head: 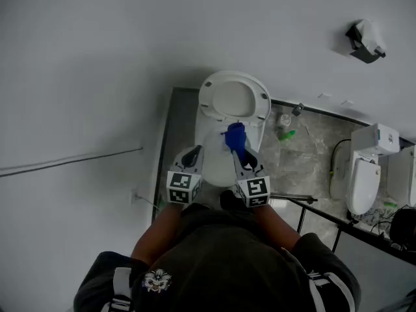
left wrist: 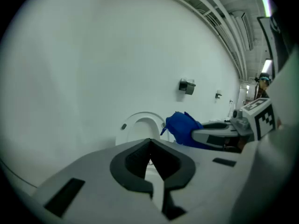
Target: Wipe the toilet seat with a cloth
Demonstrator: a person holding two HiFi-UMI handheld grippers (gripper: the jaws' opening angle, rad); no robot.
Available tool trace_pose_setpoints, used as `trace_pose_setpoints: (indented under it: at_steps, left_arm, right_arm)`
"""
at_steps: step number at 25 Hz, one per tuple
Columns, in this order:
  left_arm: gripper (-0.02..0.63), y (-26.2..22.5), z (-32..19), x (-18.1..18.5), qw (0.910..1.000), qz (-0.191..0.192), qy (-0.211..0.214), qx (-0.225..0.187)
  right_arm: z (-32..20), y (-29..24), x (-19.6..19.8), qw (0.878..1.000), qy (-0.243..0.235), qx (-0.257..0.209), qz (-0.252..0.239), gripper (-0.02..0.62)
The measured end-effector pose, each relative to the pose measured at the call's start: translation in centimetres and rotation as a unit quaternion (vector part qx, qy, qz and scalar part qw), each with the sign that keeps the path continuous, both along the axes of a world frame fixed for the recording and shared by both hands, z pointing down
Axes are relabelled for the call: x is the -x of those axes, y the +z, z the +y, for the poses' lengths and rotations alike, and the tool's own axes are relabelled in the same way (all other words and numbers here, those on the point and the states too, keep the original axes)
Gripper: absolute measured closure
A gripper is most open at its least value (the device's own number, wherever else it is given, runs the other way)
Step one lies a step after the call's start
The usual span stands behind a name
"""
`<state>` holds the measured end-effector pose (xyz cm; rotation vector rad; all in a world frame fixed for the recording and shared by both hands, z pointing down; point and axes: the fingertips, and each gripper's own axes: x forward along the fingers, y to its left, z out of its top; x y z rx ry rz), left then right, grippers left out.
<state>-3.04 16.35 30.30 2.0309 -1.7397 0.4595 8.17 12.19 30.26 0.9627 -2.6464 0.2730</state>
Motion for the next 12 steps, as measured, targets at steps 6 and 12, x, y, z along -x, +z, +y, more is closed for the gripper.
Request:
trace_pose_setpoints:
  at_steps: [6, 12]
  left_arm:
    - [0.598, -0.1, -3.3, -0.5, 1.0000, 0.000, 0.001, -0.002]
    - [0.598, 0.5, -7.7, 1.0, 0.9998, 0.009, 0.015, -0.011]
  right_arm:
    - [-3.7, 0.5, -0.5, 1.000, -0.003, -0.006, -0.001, 0.523]
    - [-7.2, 1.4, 0.8, 0.999, 0.030, -0.001, 0.011, 0.523]
